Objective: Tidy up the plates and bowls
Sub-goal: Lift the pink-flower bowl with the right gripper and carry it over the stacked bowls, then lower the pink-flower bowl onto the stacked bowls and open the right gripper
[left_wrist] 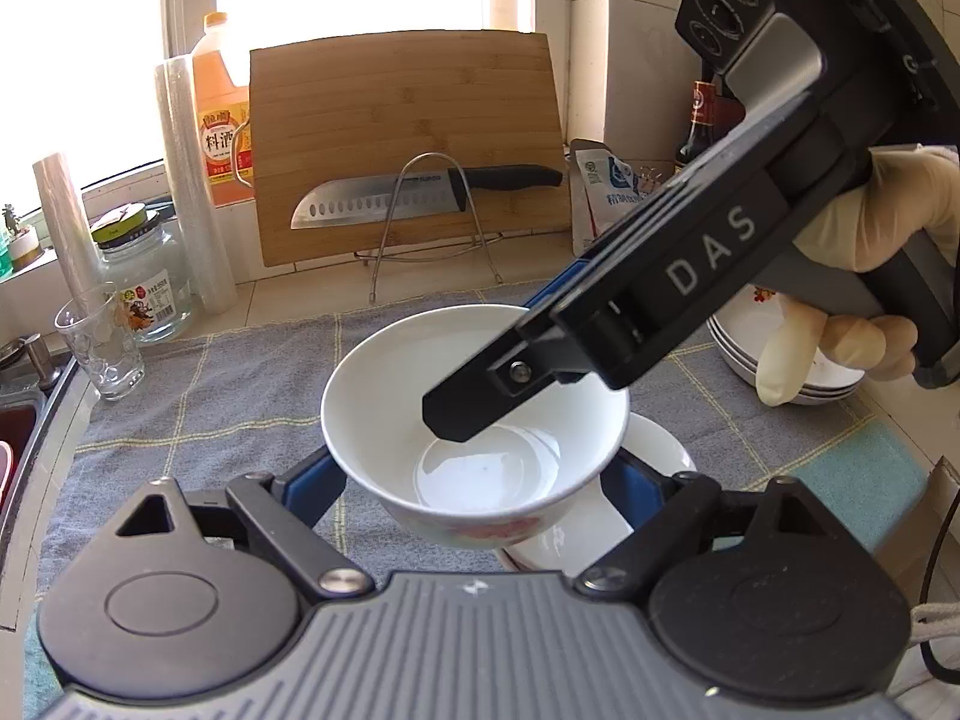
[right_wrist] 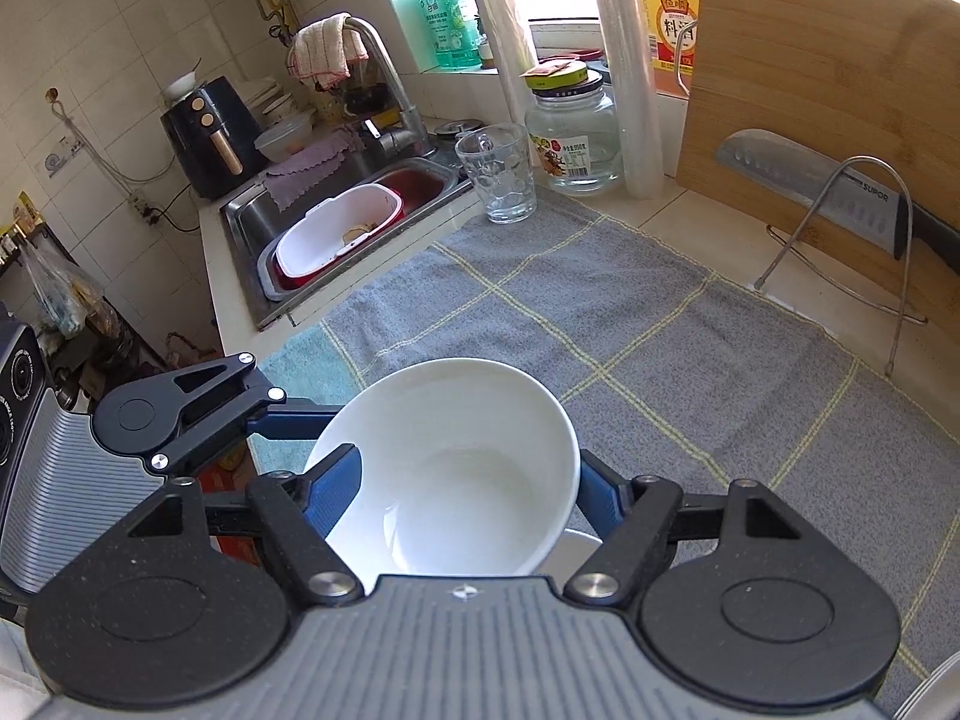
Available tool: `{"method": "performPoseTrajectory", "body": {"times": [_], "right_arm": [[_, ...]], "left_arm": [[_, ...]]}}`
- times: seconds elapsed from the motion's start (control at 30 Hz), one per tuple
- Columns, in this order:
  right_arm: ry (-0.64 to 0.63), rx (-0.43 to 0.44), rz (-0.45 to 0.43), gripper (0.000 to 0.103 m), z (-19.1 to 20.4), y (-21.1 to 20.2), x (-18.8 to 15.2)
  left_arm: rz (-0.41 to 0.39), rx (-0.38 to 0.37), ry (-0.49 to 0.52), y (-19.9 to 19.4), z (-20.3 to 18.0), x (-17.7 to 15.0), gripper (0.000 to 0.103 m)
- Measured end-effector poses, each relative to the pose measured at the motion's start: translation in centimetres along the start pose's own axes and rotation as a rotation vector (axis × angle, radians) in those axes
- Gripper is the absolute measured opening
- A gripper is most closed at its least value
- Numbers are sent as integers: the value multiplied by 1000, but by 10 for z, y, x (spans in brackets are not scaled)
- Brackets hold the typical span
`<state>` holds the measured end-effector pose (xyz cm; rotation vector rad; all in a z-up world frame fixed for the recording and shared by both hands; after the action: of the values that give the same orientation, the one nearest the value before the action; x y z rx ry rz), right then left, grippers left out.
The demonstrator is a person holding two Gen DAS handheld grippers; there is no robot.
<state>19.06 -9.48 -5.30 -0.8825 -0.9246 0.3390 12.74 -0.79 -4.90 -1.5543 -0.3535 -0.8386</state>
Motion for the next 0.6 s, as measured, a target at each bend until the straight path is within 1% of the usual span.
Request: {"method": "performPoseTrajectory", "body": {"times": [0.37,0.6], "right_arm": [[46,-28,4,82,-11,-14,-30],[70,-32,16,82,-20,-9,-44]], "left_arm": [[26,-51,37,5,-27,-3,91],[53,-68,40,16,-36,-9,91]]}}
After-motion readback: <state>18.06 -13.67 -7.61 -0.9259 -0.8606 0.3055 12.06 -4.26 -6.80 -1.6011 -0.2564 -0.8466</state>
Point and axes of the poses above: each gripper's, at about its wrist camera, not at the fingertips, and y roughly the way its jaws point, z to its left, x to its top, the point moved 7 cm from there along y, roughly the way its jaws point, and after that the axes turned 8 degrees about z, right-handed, at the moved point
